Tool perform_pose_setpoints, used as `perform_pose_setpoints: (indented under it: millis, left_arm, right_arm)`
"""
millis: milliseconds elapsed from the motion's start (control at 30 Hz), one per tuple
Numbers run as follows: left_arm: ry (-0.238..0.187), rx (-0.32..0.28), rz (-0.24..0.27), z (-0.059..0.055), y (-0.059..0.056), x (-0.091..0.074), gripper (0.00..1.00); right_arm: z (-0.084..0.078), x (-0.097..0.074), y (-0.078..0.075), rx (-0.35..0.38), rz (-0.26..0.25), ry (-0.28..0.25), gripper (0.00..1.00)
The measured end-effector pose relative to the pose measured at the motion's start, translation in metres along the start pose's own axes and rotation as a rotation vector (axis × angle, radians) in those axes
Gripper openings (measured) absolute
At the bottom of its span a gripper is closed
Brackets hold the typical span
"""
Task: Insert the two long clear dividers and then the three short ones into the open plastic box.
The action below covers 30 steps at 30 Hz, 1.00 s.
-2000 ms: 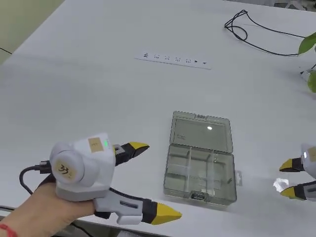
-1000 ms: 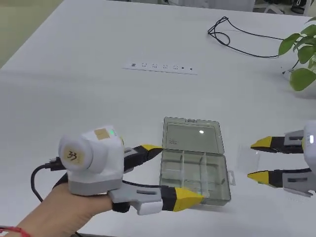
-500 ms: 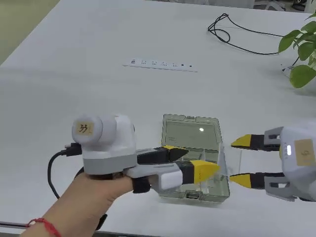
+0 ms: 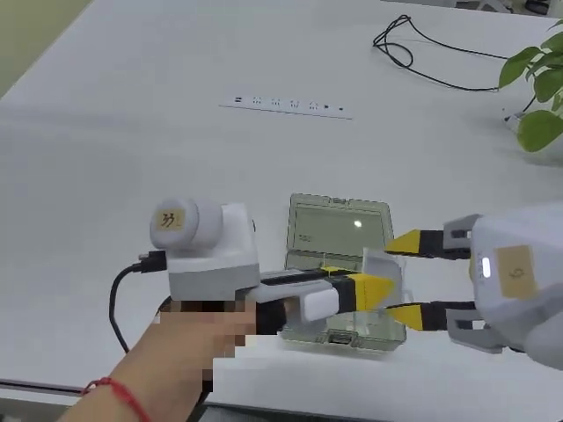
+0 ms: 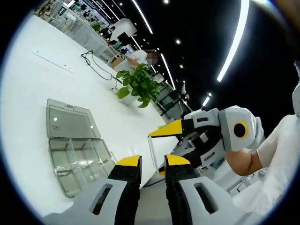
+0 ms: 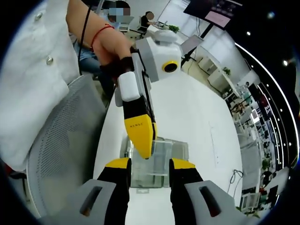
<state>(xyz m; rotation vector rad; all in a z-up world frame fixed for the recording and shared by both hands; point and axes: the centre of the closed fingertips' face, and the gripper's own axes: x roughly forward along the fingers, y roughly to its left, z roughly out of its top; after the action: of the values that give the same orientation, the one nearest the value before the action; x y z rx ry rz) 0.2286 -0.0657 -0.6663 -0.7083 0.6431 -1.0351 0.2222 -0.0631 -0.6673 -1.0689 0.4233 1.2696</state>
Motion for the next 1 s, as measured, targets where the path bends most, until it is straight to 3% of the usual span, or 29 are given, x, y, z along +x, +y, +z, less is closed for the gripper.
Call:
perform_pose_setpoints:
  millis: [467, 1000]
  left_arm:
    - [0.001, 0.006, -0.016, -0.0026, -0.0003, -0.0014, 0.00]
    - [-0.012, -0.002, -0.007, -0.0010, 0.0005, 0.0003, 0.00]
  right_arm:
    - [0.0056, 0.0033, 0.0014, -0.026, 0.024, 0.008, 0.33]
    - [0.0044, 0.0026, -0.0007, -0.057, 0.018, 0.025, 0.33]
